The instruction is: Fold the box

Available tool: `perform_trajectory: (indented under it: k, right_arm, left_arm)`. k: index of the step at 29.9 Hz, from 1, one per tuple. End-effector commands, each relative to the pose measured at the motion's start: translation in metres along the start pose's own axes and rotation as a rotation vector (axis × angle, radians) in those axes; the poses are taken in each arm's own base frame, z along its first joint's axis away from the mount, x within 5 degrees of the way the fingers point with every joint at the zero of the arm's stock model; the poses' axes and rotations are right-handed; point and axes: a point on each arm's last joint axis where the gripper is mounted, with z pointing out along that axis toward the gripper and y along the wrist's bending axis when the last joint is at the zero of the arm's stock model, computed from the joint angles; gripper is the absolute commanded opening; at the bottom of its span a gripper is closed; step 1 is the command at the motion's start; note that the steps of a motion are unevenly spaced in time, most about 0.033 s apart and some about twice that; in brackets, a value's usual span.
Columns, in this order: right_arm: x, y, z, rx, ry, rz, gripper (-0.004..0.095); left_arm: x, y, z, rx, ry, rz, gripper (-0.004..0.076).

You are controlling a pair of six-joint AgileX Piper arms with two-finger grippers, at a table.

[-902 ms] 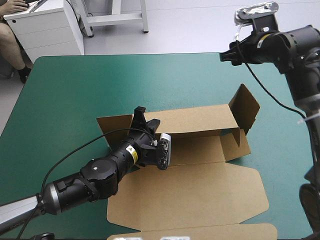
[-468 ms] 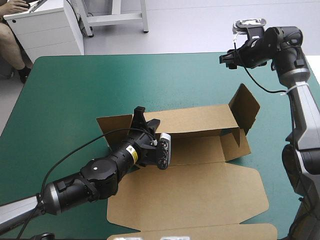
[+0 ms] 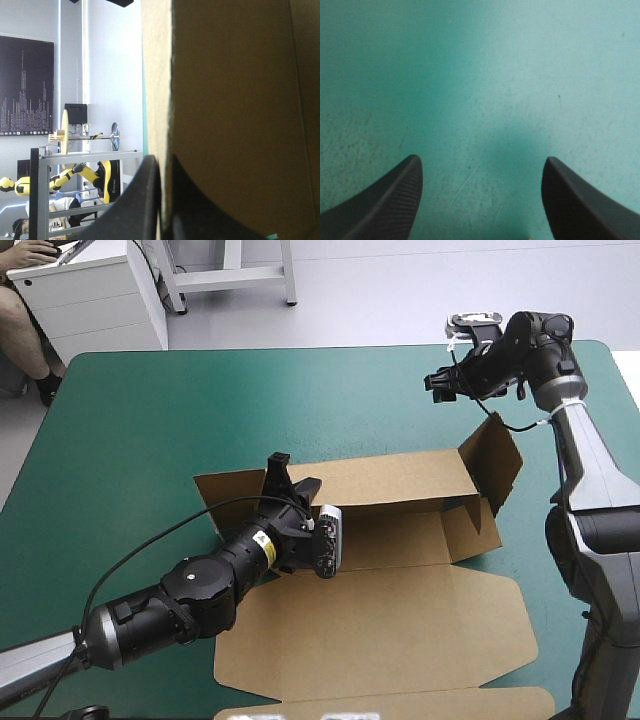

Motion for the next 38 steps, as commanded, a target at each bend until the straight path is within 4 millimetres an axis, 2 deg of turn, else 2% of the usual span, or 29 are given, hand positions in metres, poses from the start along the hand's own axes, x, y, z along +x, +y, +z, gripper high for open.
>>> perform_trajectory:
  k: [1, 5, 10, 20, 28, 34, 38]
  right_arm:
    - [-0.006, 0.007, -0.036, -0.007, -0.065, -0.022, 0.0636]
    - [-0.001, 0.006, -0.037, 0.002, -0.015, -0.023, 0.0635]
    - [0.005, 0.007, -0.048, 0.022, -0.011, -0.030, 0.0634]
    - [0.044, -0.001, -0.061, 0.075, 0.090, -0.009, 0.0634]
    - [0.074, -0.018, -0.093, 0.099, 0.098, 0.028, 0.0634]
    - [0.102, -0.009, -0.107, 0.036, 0.111, 0.008, 0.0634]
    - [0.111, -0.005, -0.106, 0.005, 0.127, 0.019, 0.0634]
  left_arm:
    - [-0.008, 0.009, -0.006, -0.024, -0.065, -0.033, -0.0008]
    - [-0.008, 0.010, -0.006, -0.026, -0.064, -0.030, -0.0008]
    - [-0.007, 0.010, -0.006, -0.027, -0.056, -0.030, -0.0008]
    - [-0.005, 0.010, -0.005, -0.027, -0.034, -0.038, -0.0008]
    - [-0.004, 0.010, -0.005, -0.028, -0.028, -0.053, -0.0008]
    - [-0.004, 0.010, -0.005, -0.028, -0.028, -0.053, -0.0008]
    - [-0.004, 0.010, -0.005, -0.029, -0.026, -0.051, -0.0008]
